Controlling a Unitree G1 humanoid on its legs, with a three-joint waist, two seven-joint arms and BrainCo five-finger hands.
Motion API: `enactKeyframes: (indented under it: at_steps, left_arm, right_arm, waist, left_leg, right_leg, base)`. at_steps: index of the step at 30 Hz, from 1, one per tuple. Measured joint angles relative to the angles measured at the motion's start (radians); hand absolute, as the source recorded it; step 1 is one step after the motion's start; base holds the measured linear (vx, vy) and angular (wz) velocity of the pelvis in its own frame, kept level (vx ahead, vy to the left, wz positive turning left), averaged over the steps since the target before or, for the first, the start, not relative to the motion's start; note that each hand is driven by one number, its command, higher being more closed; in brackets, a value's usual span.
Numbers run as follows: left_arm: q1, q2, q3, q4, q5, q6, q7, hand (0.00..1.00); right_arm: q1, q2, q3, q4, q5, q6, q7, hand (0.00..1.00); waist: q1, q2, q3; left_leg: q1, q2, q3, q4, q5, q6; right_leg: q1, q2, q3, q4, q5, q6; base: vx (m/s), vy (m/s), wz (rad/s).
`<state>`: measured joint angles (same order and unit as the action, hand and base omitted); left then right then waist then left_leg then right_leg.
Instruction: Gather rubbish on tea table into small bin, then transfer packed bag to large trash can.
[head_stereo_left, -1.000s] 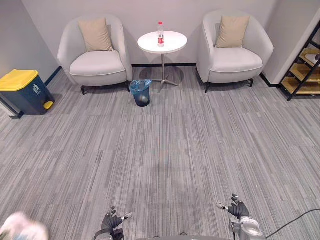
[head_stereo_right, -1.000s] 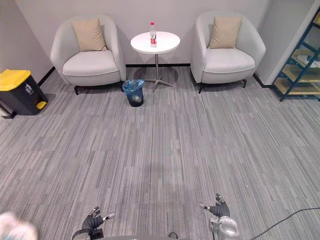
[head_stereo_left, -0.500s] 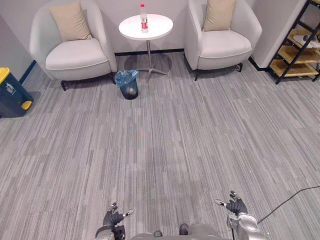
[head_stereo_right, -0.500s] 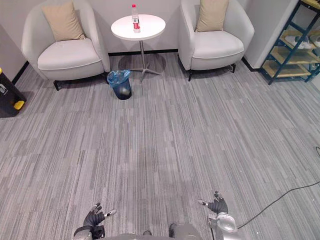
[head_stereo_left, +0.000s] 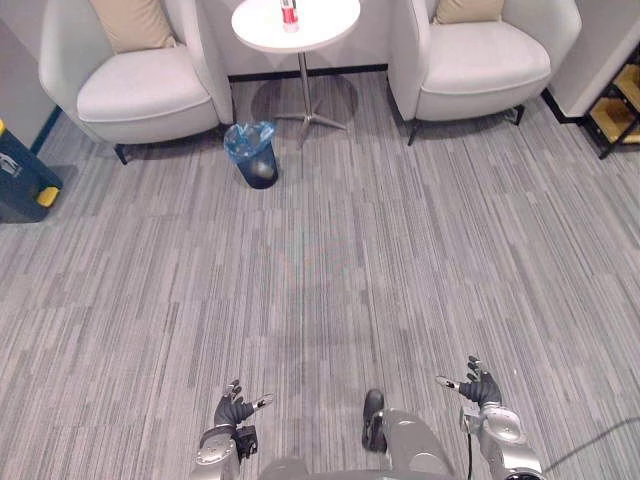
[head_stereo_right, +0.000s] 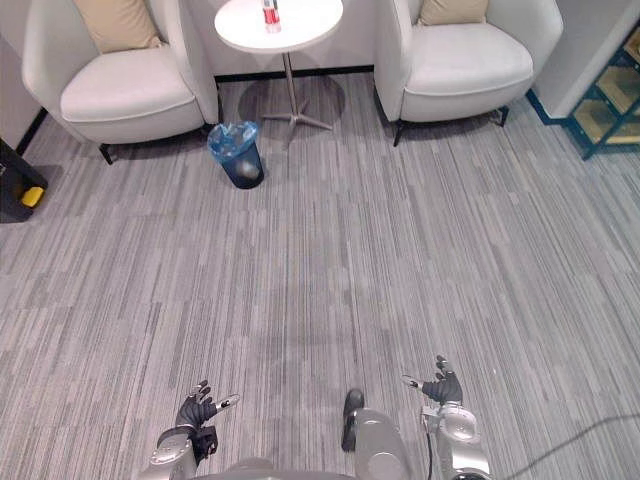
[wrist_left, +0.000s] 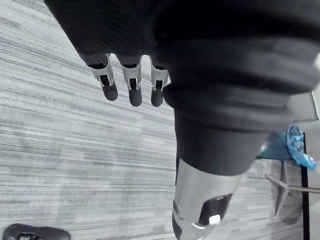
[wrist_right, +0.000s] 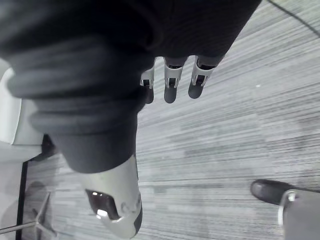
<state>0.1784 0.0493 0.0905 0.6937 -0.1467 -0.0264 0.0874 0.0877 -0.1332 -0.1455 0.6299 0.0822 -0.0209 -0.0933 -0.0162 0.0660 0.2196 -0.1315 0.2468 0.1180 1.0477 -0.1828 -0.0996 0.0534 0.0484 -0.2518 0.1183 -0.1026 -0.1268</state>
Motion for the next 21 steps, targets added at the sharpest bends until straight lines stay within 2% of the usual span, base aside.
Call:
enactKeyframes:
  at_steps: [2, 3, 4, 5, 6, 7, 8, 9, 10, 11, 12, 13, 14, 15, 16, 17, 18, 19, 21]
  left_arm:
    - [-0.001, -0.001, 0.000, -0.005, 0.000, 0.001, 0.000, 0.00]
    - [-0.005, -0.001, 0.000, -0.018, 0.000, 0.002, 0.000, 0.00]
    - [-0.005, -0.001, 0.000, -0.021, 0.001, 0.001, 0.000, 0.00]
    - [-0.003, -0.006, -0.001, -0.021, 0.001, 0.002, 0.000, 0.00]
    - [-0.001, -0.010, -0.002, -0.021, 0.001, 0.002, 0.000, 0.00]
    - [-0.001, -0.016, -0.002, -0.021, 0.001, 0.002, 0.000, 0.00]
    - [-0.001, -0.016, -0.002, -0.021, 0.001, 0.002, 0.000, 0.00]
    - [-0.001, -0.016, -0.002, -0.020, 0.001, 0.002, 0.000, 0.00]
    - [0.002, -0.011, -0.001, -0.015, 0.001, 0.002, 0.001, 0.00]
    - [0.011, -0.005, -0.001, -0.015, 0.001, 0.002, 0.001, 0.00]
    - [0.011, -0.005, -0.001, -0.015, 0.001, 0.001, 0.001, 0.00]
    - [0.002, -0.004, -0.002, -0.012, -0.001, 0.001, 0.001, 0.00]
    - [-0.007, -0.004, -0.010, -0.001, -0.001, 0.001, 0.000, 0.00]
    - [-0.007, -0.005, -0.010, 0.006, -0.001, 0.001, 0.000, 0.00]
    - [-0.004, -0.002, -0.010, 0.012, -0.001, 0.001, 0.002, 0.00]
    - [-0.002, 0.003, -0.017, 0.021, -0.001, 0.001, 0.003, 0.00]
    - [-0.001, 0.007, -0.021, 0.026, -0.001, 0.002, 0.003, 0.00]
    - [0.001, 0.016, -0.026, 0.028, -0.002, 0.002, 0.006, 0.00]
    - [-0.004, 0.035, -0.044, 0.030, -0.002, 0.002, 0.007, 0.00]
  right_arm:
    - [0.008, 0.010, -0.001, -0.018, 0.008, 0.001, -0.002, 0.00]
    - [0.008, 0.010, -0.003, -0.017, 0.010, 0.002, -0.001, 0.00]
    - [0.013, 0.011, -0.011, -0.013, 0.018, 0.006, -0.002, 0.00]
    - [0.014, 0.011, -0.028, -0.013, 0.027, 0.007, -0.003, 0.00]
    - [0.014, 0.010, -0.042, -0.013, 0.028, 0.007, -0.005, 0.00]
    - [0.016, 0.007, -0.060, -0.008, 0.029, 0.006, -0.015, 0.00]
    - [0.017, 0.006, -0.073, 0.006, 0.029, 0.006, -0.017, 0.00]
    - [0.019, 0.005, -0.076, 0.019, 0.029, 0.007, -0.019, 0.00]
    - [0.019, 0.005, -0.075, 0.050, 0.029, 0.009, -0.020, 0.00]
    - [0.021, 0.014, -0.062, 0.059, 0.029, 0.010, -0.020, 0.00]
    - [0.019, 0.017, -0.047, 0.060, 0.027, 0.010, -0.018, 0.00]
    - [0.020, 0.019, -0.032, 0.062, 0.025, 0.009, -0.016, 0.00]
    - [0.009, 0.018, -0.032, 0.072, 0.024, 0.009, -0.014, 0.00]
    - [0.005, 0.018, -0.032, 0.079, 0.023, 0.009, -0.013, 0.00]
    - [0.000, 0.018, -0.031, 0.097, 0.019, 0.008, -0.011, 0.00]
    - [0.005, 0.019, -0.028, 0.107, 0.005, 0.010, -0.010, 0.00]
    - [0.007, 0.019, -0.022, 0.112, 0.000, 0.010, -0.010, 0.00]
    - [0.016, 0.019, -0.001, 0.114, -0.009, 0.010, -0.007, 0.00]
    - [0.016, 0.019, 0.009, 0.114, -0.014, 0.010, 0.001, 0.00]
  waist:
    - [0.017, -0.001, 0.002]
    - [0.034, -0.002, 0.003]
    - [0.037, -0.011, 0.008]
    - [0.039, -0.021, 0.015]
    - [0.039, -0.021, 0.015]
    - [0.042, -0.014, 0.014]
    - [0.048, -0.006, 0.014]
    - [0.056, -0.002, 0.013]
    - [0.075, -0.007, 0.012]
    - [0.088, -0.037, 0.006]
    - [0.089, -0.054, 0.002]
    - [0.091, -0.069, -0.001]
    - [0.088, -0.065, -0.004]
    - [0.089, -0.064, -0.005]
    - [0.087, -0.066, -0.005]
    - [0.087, -0.067, -0.005]
    - [0.083, -0.066, -0.004]
    - [0.076, -0.061, -0.004]
    - [0.058, -0.054, -0.003]
  left_leg:
    - [-0.091, -0.005, 0.029, -0.029, -0.017, 0.028]
    - [-0.138, -0.019, 0.050, -0.119, -0.027, 0.044]
    - [-0.153, -0.051, 0.064, -0.231, -0.028, 0.045]
    - [-0.158, -0.101, 0.078, -0.427, -0.020, 0.043]
    - [-0.158, -0.127, 0.074, -0.533, -0.012, 0.032]
    - [-0.159, -0.166, 0.060, -0.779, 0.041, 0.022]
    - [-0.156, -0.175, 0.039, -0.877, 0.067, 0.026]
    - [-0.150, -0.176, 0.024, -0.914, 0.073, 0.025]
    - [-0.142, -0.181, 0.012, -0.905, 0.173, 0.041]
    - [-0.138, -0.207, 0.017, -0.879, 0.222, 0.068]
    - [-0.150, -0.223, 0.015, -0.851, 0.221, 0.072]
    - [-0.176, -0.243, 0.020, -0.793, 0.201, 0.100]
    - [-0.173, -0.256, 0.029, -0.767, 0.177, 0.132]
    - [-0.158, -0.262, 0.039, -0.769, 0.166, 0.140]
    - [-0.102, -0.283, 0.060, -0.798, 0.145, 0.149]
    - [-0.029, -0.305, 0.071, -0.834, 0.118, 0.161]
    - [0.004, -0.315, 0.070, -0.843, 0.110, 0.163]
    - [0.094, -0.322, 0.065, -0.866, 0.086, 0.177]
    - [0.169, -0.322, 0.048, -0.888, 0.065, 0.181]
  right_leg:
    - [0.058, -0.001, 0.015, -0.048, -0.014, -0.010]
    - [0.085, -0.010, 0.023, -0.061, -0.015, 0.007]
    - [0.105, -0.027, 0.025, -0.067, -0.021, 0.021]
    - [0.126, -0.054, 0.030, -0.073, -0.034, 0.042]
    - [0.135, -0.064, 0.033, -0.081, -0.039, 0.050]
    - [0.162, -0.073, 0.041, -0.103, -0.055, 0.077]
    - [0.180, -0.070, 0.048, -0.108, -0.071, 0.095]
    - [0.191, -0.065, 0.055, -0.108, -0.085, 0.103]
    - [0.216, -0.071, 0.082, -0.103, -0.117, 0.124]
    - [0.225, -0.104, 0.107, -0.089, -0.153, 0.137]
    - [0.219, -0.124, 0.117, -0.074, -0.169, 0.144]
    - [0.206, -0.152, 0.138, -0.029, -0.183, 0.160]
    - [0.167, -0.172, 0.177, 0.067, -0.187, 0.167]
    - [0.135, -0.178, 0.202, 0.145, -0.189, 0.172]
    - [0.065, -0.206, 0.238, 0.344, -0.174, 0.212]
    - [-0.018, -0.234, 0.262, 0.559, -0.123, 0.297]
    - [-0.048, -0.241, 0.262, 0.651, -0.123, 0.304]
    - [-0.115, -0.243, 0.248, 0.804, -0.144, 0.272]
    - [-0.184, -0.235, 0.188, 0.845, -0.179, 0.227]
  base:
    - [0.31, -0.064, -0.23]
    - [0.32, 0.020, -0.13]
    - [0.40, 0.066, -0.14]
    - [0.35, 0.087, -0.07]
    - [0.45, 0.158, -0.14]
    - [0.39, 0.163, -0.17]
    - [0.41, 0.185, -0.21]
    - [0.34, 0.184, -0.35]
    - [0.43, 0.223, -0.50]
    - [0.43, 0.217, -0.50]
    - [0.45, 0.190, -0.34]
    - [0.47, 0.190, -0.19]
    - [0.47, 0.199, -0.20]
    - [0.55, 0.273, -0.27]
    - [0.56, 0.276, -0.35]
    - [0.57, 0.265, -0.29]
    - [0.57, 0.211, -0.19]
    - [0.48, 0.145, -0.05]
    - [0.43, 0.079, 0.15]
